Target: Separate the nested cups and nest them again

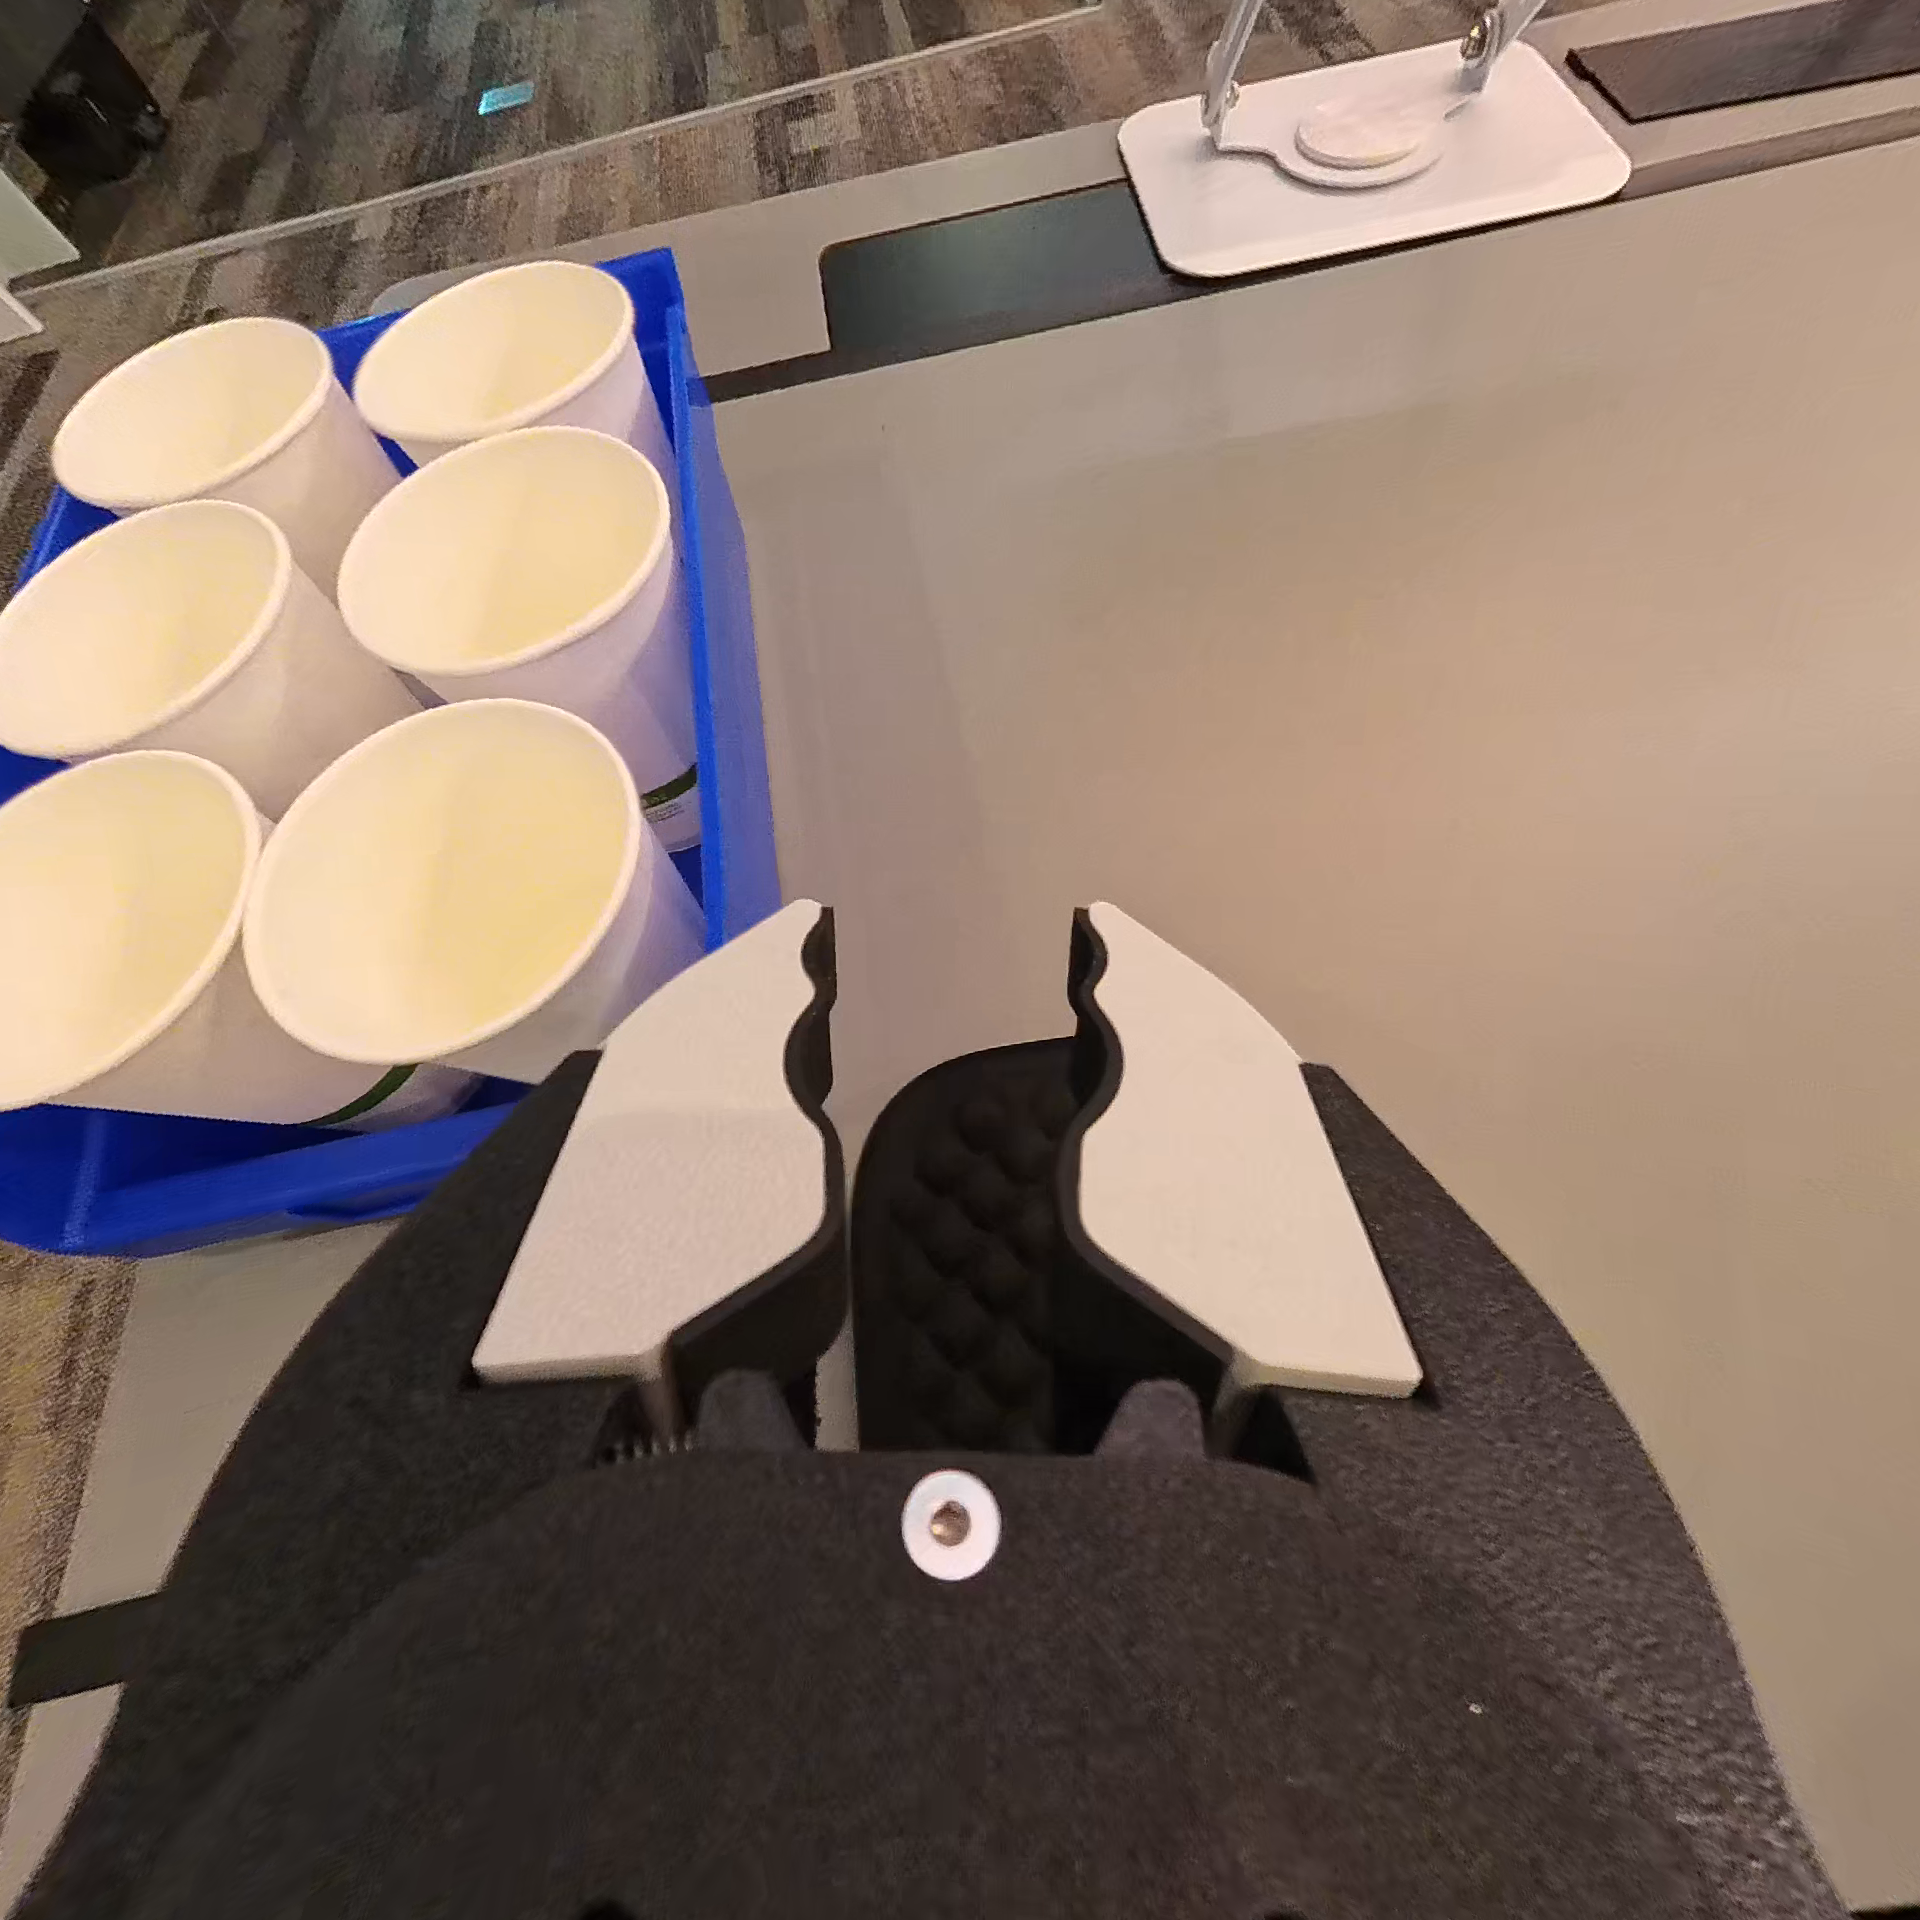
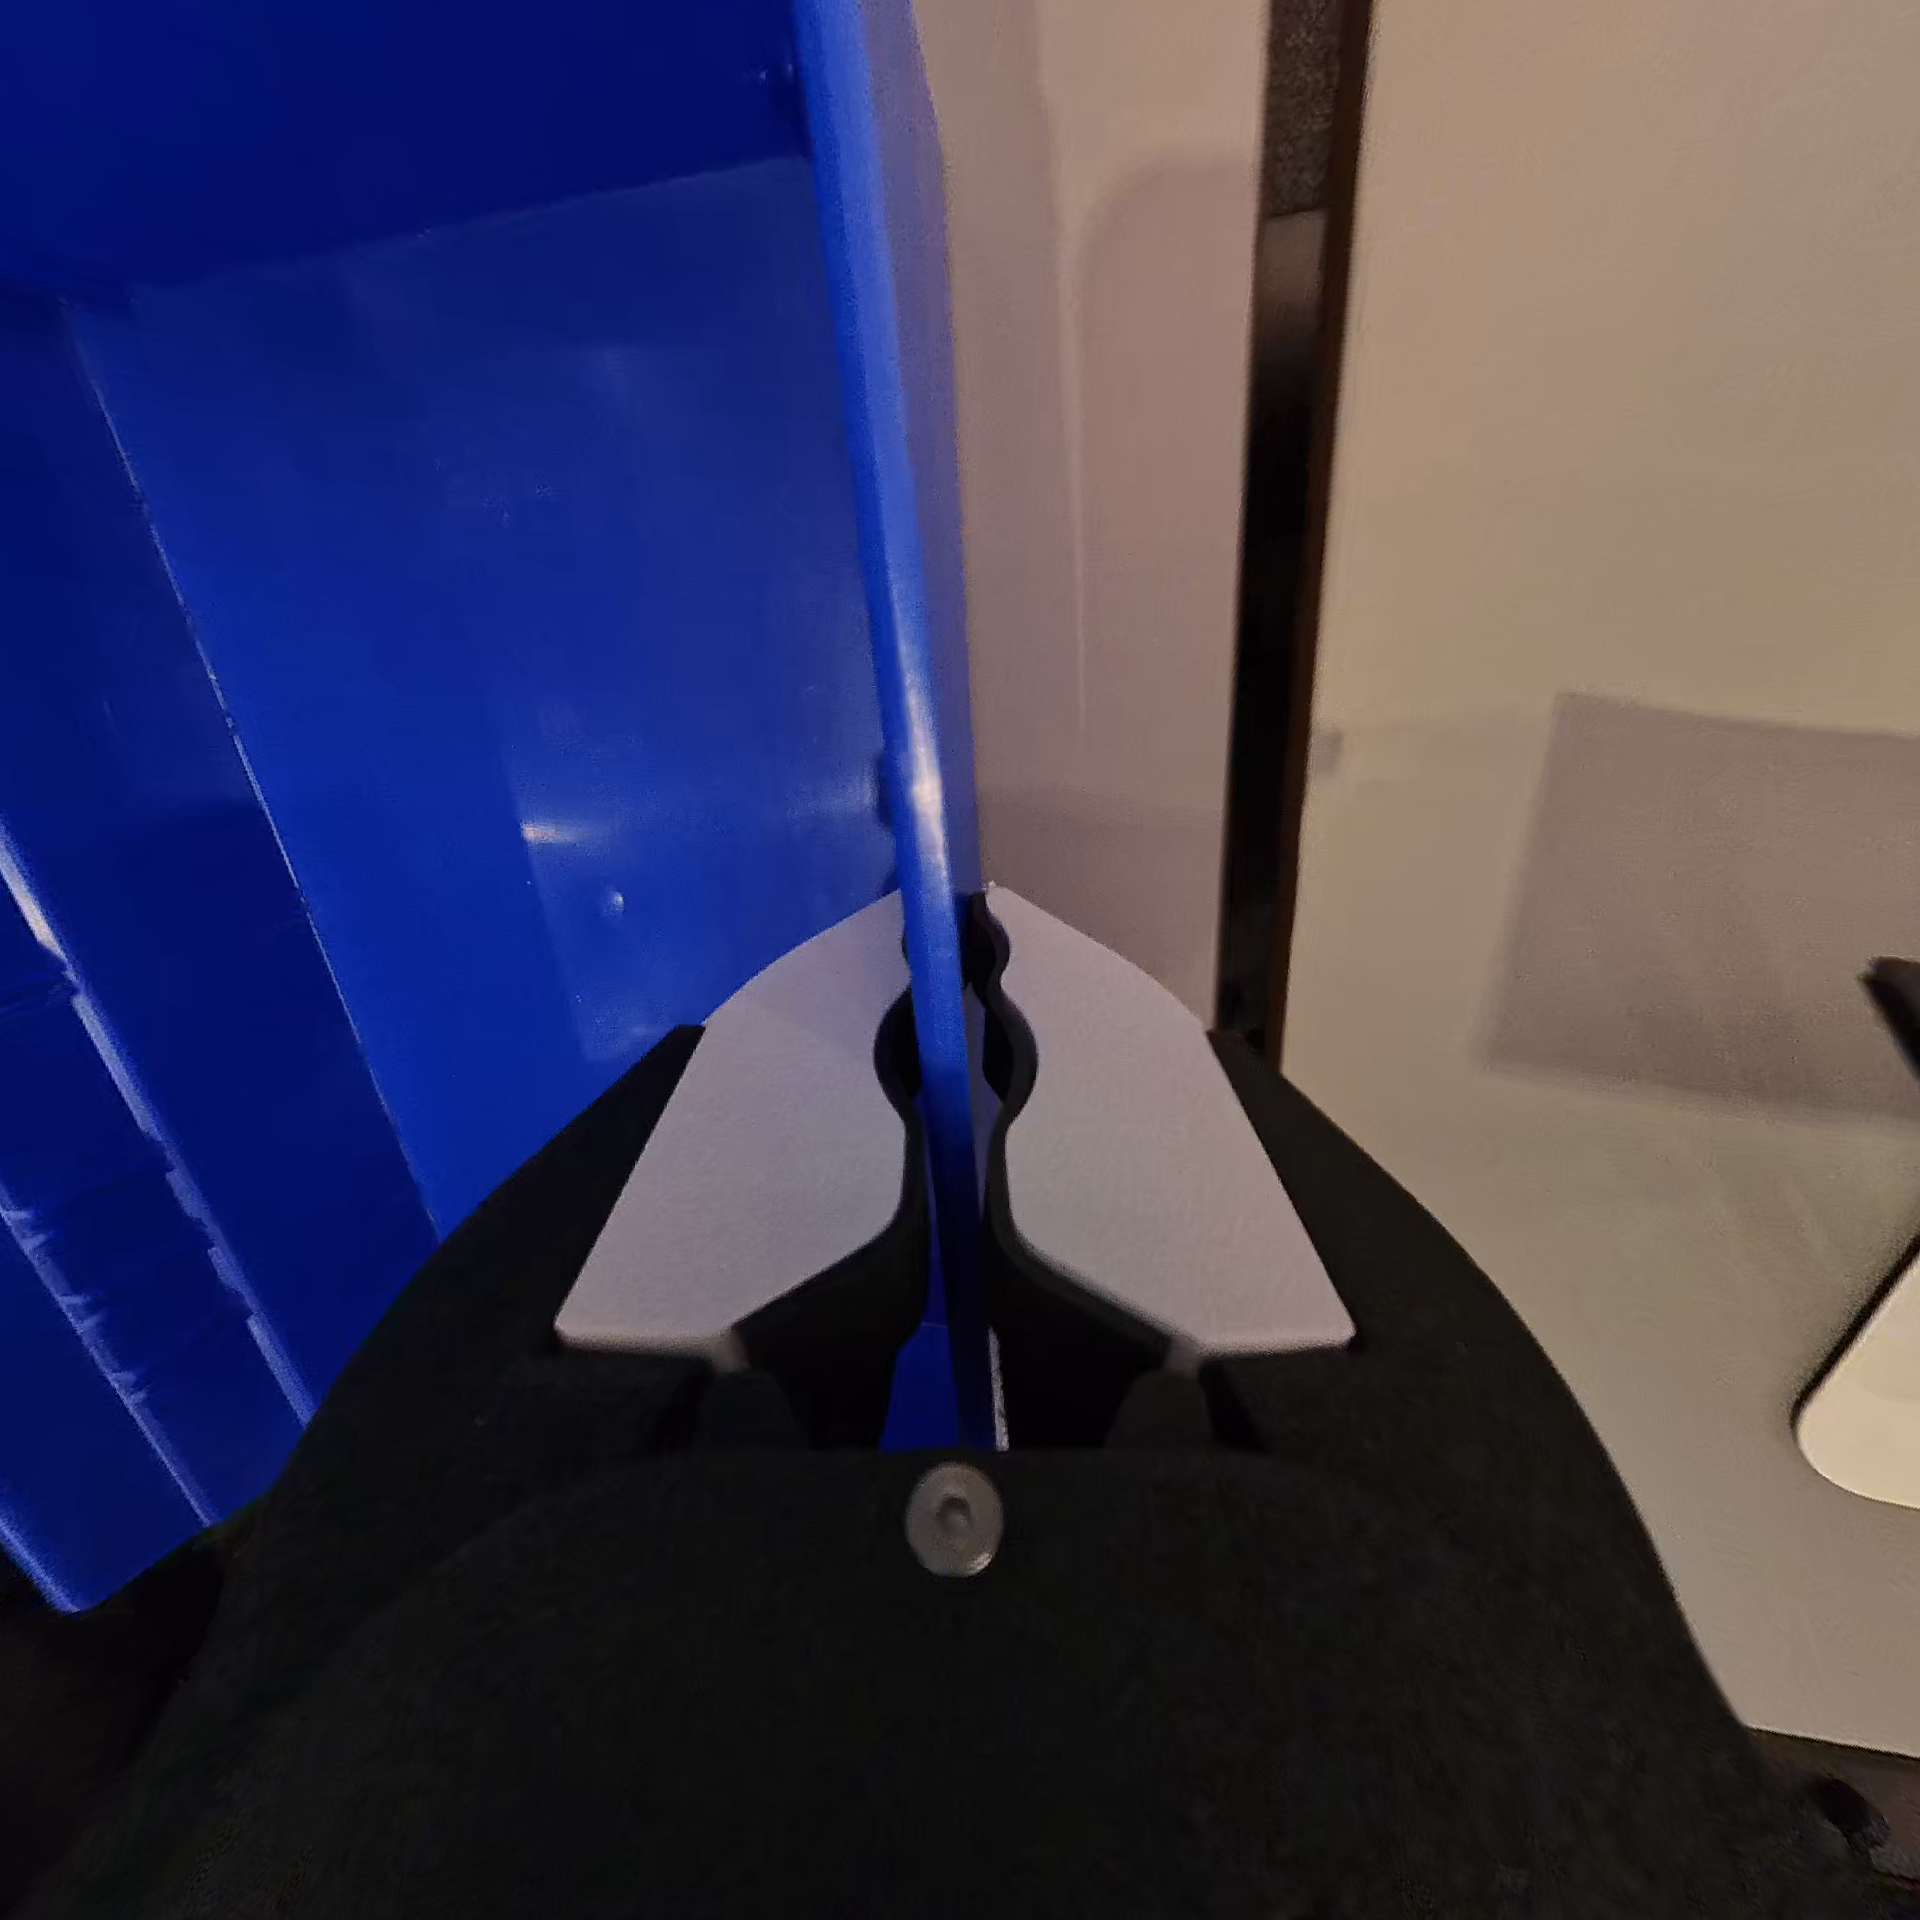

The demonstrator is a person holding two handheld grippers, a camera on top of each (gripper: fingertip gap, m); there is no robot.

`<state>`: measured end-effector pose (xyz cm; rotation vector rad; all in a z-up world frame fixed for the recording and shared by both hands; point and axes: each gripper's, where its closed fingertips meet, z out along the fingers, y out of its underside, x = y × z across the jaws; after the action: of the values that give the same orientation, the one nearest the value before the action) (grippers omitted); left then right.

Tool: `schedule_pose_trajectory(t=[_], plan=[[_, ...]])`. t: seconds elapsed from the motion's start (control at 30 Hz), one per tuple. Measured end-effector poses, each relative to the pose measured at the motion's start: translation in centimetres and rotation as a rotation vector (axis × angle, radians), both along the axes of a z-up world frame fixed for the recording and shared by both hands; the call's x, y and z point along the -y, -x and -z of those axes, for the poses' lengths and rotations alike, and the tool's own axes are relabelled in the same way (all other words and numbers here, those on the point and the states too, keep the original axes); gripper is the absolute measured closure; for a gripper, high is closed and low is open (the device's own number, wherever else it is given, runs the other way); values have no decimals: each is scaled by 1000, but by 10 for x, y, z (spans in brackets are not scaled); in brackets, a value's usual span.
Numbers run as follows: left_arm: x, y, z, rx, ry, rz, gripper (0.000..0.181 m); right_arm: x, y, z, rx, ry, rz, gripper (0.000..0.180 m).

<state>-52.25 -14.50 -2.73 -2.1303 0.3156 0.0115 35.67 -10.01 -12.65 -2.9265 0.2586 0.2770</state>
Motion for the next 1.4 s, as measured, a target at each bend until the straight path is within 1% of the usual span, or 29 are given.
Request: schedule_pose_trajectory(t=[0.13,0.4,0.5,0.6,0.63,0.67,0.73,0.8,0.87,0.9,1.0,1.03,1.1,1.17,1.23,1.3,1.33,1.4], plan=[[-1,-7,0,-18,7,2,138,-2,-15,0,7,-5,25,175],[3,-13,-1,-30,8,3,138,-5,-19,0,39,-25,-54,175],[6,-13,-4,-22,-3,6,137,-8,-21,-4,118,-79,-124,173],[8,-10,-11,3,-35,11,135,-18,-21,-25,194,-215,-110,152],[8,-10,-14,22,-47,15,132,-20,-22,-36,232,-259,-105,143],[9,-9,-18,45,-60,21,130,-21,-24,-49,290,-300,-103,138],[10,-7,-27,90,-97,33,124,-21,-25,-81,423,-401,-108,135],[11,1,-40,117,-154,28,118,-23,-16,-123,534,-555,-123,137],[13,17,-50,116,-219,2,109,-25,11,-169,582,-774,-159,138],[14,26,-53,107,-248,-14,107,-26,31,-191,568,-898,-184,135],[15,50,-58,65,-309,-26,106,-27,105,-238,395,-1224,-280,115],[13,56,-58,37,-310,-15,110,-26,129,-247,321,-1287,-321,115],[9,61,-54,-14,-268,65,121,-26,175,-255,199,-1336,-406,113],[4,57,-43,-80,-175,198,124,-28,218,-257,96,-1334,-495,113],[0,59,-27,-203,-63,306,124,-29,262,-262,-27,-1341,-574,115],[-6,68,-16,-329,29,356,124,-29,304,-269,-123,-1354,-660,120],[-10,72,-13,-368,54,372,126,-30,322,-273,-152,-1366,-689,119],[-15,73,-7,-382,108,421,132,-32,352,-282,-176,-1402,-742,120]])
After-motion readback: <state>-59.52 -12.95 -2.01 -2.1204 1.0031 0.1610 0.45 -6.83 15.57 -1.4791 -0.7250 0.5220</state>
